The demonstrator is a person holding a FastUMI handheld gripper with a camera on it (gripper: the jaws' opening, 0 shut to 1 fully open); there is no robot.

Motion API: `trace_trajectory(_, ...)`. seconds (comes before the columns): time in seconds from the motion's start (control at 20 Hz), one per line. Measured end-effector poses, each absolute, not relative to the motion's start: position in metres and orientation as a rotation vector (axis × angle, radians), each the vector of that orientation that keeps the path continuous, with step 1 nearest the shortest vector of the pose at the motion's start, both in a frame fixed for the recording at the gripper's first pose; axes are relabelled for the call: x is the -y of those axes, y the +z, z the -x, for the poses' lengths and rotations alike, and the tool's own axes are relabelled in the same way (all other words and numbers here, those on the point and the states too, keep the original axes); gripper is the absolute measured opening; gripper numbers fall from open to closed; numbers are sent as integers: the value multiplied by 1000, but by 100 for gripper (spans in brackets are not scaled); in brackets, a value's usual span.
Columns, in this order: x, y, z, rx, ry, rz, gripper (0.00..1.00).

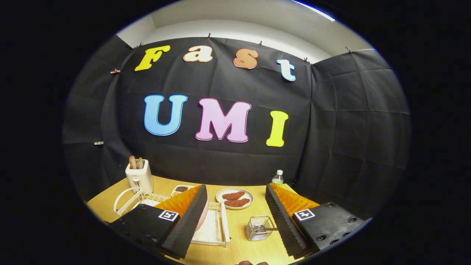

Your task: Take the plate from the dish rack, then take the spoon from the basket and place it into the plate.

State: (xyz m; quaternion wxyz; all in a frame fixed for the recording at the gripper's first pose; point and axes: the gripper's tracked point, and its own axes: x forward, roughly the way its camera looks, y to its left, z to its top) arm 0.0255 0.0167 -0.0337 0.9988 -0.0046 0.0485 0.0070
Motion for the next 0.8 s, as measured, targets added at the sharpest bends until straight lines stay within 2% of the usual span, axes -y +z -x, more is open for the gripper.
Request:
trace_trajectory(0.4, -47, -47, -66, -277, 131, 63, 97)
trace_trajectory(0.8, -67, -90, -122, -567, 138, 114, 98)
